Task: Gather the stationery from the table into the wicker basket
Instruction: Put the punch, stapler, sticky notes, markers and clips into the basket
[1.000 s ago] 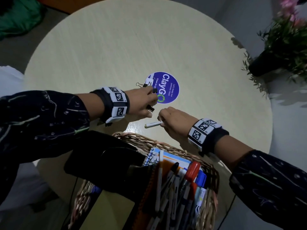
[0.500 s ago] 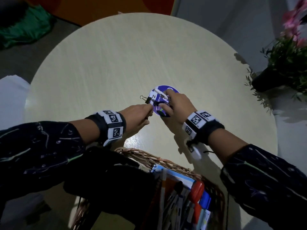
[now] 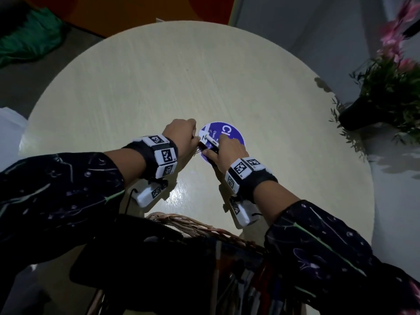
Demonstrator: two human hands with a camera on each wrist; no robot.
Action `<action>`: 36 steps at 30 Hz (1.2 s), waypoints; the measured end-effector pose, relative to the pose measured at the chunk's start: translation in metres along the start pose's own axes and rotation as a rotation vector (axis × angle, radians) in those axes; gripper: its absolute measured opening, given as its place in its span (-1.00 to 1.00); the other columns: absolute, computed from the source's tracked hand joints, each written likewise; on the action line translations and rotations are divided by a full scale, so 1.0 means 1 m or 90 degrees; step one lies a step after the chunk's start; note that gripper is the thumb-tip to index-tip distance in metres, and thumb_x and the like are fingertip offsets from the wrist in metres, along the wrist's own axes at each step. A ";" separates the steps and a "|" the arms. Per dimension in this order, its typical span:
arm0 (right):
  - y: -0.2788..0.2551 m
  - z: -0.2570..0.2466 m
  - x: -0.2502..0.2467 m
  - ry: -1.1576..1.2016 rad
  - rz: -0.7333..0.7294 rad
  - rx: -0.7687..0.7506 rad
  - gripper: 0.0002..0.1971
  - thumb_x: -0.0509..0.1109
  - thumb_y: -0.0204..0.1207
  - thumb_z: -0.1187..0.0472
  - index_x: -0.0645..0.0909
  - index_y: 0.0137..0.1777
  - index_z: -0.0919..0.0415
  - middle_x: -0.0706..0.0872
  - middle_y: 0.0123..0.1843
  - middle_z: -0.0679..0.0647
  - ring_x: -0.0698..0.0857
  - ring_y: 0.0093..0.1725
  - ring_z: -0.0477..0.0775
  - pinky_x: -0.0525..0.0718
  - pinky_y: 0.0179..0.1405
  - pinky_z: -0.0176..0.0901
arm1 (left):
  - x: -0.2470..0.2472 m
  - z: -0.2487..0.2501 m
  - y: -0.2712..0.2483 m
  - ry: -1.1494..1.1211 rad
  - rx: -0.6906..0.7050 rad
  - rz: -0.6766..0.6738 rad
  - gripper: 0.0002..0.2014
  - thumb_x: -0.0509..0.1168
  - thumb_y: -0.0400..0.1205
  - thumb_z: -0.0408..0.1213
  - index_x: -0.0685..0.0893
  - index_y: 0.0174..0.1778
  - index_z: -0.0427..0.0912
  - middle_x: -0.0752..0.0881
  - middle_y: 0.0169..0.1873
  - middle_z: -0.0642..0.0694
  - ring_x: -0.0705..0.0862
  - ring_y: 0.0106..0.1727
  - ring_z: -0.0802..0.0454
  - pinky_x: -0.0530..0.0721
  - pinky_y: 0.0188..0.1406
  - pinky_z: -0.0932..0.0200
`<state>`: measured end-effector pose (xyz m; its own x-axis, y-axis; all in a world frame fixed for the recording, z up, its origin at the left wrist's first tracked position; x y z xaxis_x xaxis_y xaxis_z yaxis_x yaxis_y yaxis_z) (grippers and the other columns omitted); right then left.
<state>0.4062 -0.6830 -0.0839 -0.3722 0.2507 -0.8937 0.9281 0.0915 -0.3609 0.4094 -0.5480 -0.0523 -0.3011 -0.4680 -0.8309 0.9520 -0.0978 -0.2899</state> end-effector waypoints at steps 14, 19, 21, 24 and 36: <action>-0.075 0.047 -0.064 0.070 0.061 0.015 -0.58 0.31 0.51 -0.16 0.49 0.00 0.24 0.61 -0.21 0.18 0.61 -0.18 0.30 0.38 -0.28 -0.10 | 0.035 0.020 -0.020 0.121 0.122 -0.061 -0.82 0.16 0.74 -0.39 0.55 0.23 -0.31 0.69 0.16 -0.41 0.70 0.11 -0.40 0.68 0.11 -0.18; -0.164 0.028 -0.109 0.050 0.043 -0.082 -0.60 0.23 0.57 -0.12 0.53 -0.10 0.27 0.70 -0.29 0.17 0.61 -0.29 0.19 0.51 -0.29 -0.01 | 0.017 0.019 -0.040 0.170 0.125 0.028 -0.74 0.13 0.80 -0.29 0.55 0.23 -0.42 0.56 0.18 -0.53 0.70 -0.06 -0.53 0.63 -0.12 -0.22; -0.196 0.026 -0.104 0.179 -0.016 -0.051 -0.68 0.23 0.58 -0.06 0.51 -0.20 0.20 0.65 -0.41 0.04 0.56 -0.46 -0.06 0.45 -0.40 -0.13 | 0.003 0.012 -0.042 0.169 0.119 -0.007 -0.77 0.20 0.76 -0.34 0.56 0.22 -0.44 0.61 0.18 -0.57 0.69 0.04 -0.55 0.63 -0.05 -0.21; -0.241 0.036 -0.064 0.472 -0.114 0.110 -0.78 0.23 0.57 0.08 0.53 -0.25 0.16 0.50 -0.46 0.00 0.43 -0.49 -0.04 0.35 -0.48 -0.22 | -0.036 0.010 -0.049 0.105 0.123 -0.056 -0.80 0.23 0.73 -0.45 0.57 0.26 -0.37 0.78 0.09 -0.51 0.75 0.03 -0.42 0.65 0.08 -0.10; -0.361 0.049 0.035 1.051 -0.080 0.383 -0.82 0.19 0.52 0.24 0.54 0.03 0.29 0.59 0.02 0.32 0.64 -0.03 0.27 0.68 -0.13 -0.04 | 0.027 0.072 -0.296 -0.463 -0.059 -0.497 -0.77 0.30 0.75 -0.41 0.67 -0.23 -0.11 0.67 -0.34 -0.17 0.55 -0.34 0.01 0.63 -0.53 0.40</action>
<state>0.0575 -0.7540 0.0020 0.3151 0.9306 0.1864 0.6237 -0.0550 -0.7797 0.1230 -0.5951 0.0449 -0.6909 -0.7192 0.0732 0.4933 -0.5430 -0.6795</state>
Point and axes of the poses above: each hand's wrist, its own y-axis towards the middle knuckle, its own x-axis out of the palm, z = x × y, the point moved 8 cm from there along y, towards the middle knuckle
